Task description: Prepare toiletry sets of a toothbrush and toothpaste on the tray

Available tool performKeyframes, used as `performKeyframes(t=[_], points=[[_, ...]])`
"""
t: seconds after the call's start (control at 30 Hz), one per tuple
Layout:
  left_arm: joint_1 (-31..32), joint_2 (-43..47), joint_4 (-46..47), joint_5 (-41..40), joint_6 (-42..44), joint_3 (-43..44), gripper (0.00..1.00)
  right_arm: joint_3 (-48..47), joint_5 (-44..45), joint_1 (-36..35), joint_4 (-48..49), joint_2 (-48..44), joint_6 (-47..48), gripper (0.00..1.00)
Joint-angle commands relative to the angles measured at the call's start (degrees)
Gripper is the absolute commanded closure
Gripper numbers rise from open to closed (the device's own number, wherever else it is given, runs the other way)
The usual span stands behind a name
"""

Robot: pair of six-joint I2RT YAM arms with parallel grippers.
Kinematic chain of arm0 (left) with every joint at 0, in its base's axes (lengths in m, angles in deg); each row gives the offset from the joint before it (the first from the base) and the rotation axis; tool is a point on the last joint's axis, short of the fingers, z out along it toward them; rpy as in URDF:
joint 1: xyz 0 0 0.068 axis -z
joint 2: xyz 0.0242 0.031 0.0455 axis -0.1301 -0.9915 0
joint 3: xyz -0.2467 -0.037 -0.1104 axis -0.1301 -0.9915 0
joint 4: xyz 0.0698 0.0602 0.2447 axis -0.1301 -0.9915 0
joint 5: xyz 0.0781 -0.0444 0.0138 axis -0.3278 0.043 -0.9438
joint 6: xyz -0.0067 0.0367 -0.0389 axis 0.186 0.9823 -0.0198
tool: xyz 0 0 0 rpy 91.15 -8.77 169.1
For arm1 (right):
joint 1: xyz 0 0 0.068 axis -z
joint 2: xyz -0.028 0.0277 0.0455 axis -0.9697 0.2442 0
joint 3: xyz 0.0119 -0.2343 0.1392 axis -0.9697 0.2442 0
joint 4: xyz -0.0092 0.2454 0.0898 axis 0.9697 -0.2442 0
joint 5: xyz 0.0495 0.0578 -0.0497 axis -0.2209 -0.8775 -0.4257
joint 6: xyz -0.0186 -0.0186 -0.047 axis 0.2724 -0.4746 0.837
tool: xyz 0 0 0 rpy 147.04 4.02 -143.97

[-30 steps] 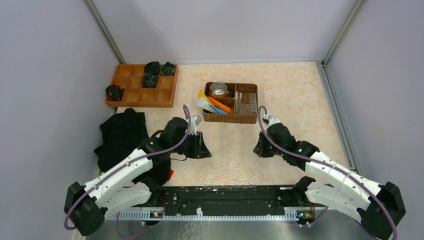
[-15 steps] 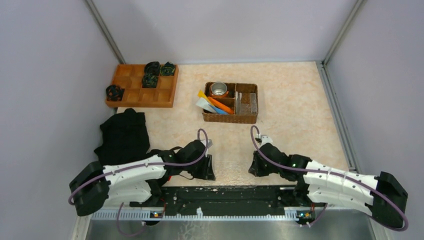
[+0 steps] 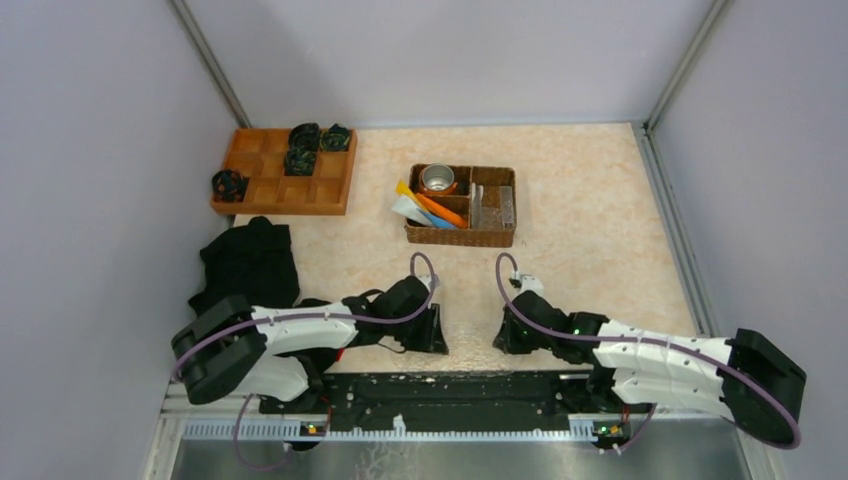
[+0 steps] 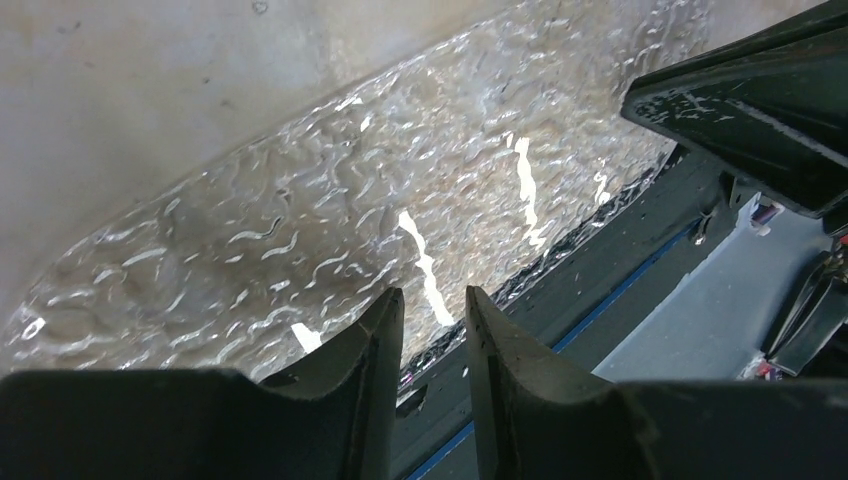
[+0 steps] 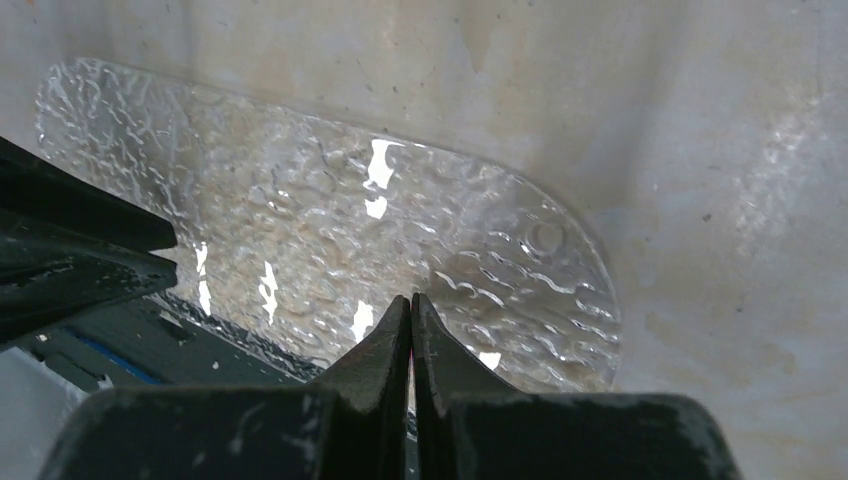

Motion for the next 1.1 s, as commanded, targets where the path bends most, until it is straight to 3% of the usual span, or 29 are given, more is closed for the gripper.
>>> performKeyframes(t=[0.0, 0.43, 0.47, 0.6, 0.7, 0.73, 0.8, 0.87, 0.9, 0.97, 1.03, 1.07], points=[[0.30, -4.00, -1.34, -3.37, 0.71, -1.04, 0.63, 0.63, 3.44, -0.65, 0.69, 5.43, -0.06, 1.00], [-0.44, -6.78, -0.79, -6.04, 1.94, -0.43, 0.64, -1.73, 6.92, -0.60, 1.74, 11.63, 1.54, 0.98], [-0.44, -6.31, -1.45, -6.23, 2.11, 0.08, 0.64, -2.26, 6.92, -0.62, 1.65, 11.45, 1.94, 0.95], [-0.25, 0.09, -7.81, -8.35, 3.17, 3.84, 0.66, -4.78, 6.48, -0.65, 0.01, 6.25, 5.93, 0.59], [-0.26, 6.38, -14.36, -11.07, 4.52, 6.89, 0.62, -7.56, 7.51, -0.67, -4.81, 0.30, 8.33, 0.47], [-0.28, 8.23, -16.21, -11.26, 4.95, 7.76, 0.58, -8.69, 7.35, -0.65, -6.61, -1.71, 8.95, 0.41], [-0.33, 11.33, -19.38, -9.38, 5.27, 8.62, 0.48, -10.65, 6.09, -0.65, -10.31, -5.18, 9.32, 0.39], [-0.31, 13.92, -20.75, -4.84, 4.16, 8.09, 0.39, -11.32, 2.86, -0.65, -12.75, -8.30, 8.48, 0.36], [-0.20, 15.21, -20.82, -2.60, 3.27, 7.14, 0.34, -10.92, 0.80, -0.72, -13.54, -9.80, 7.77, 0.27], [-0.19, 17.65, -20.01, 1.73, 1.39, 4.44, 0.26, -9.57, -2.46, -1.55, -14.36, -12.40, 5.36, 0.25], [-0.07, 20.28, -19.33, 4.53, -0.47, 1.63, 0.02, -8.12, -3.71, -3.86, -14.70, -14.65, 2.57, 0.25], [0.11, 21.65, -19.38, 5.28, -1.23, 0.47, 0.01, -7.34, -3.84, -5.23, -14.67, -15.61, 1.21, 0.25]])
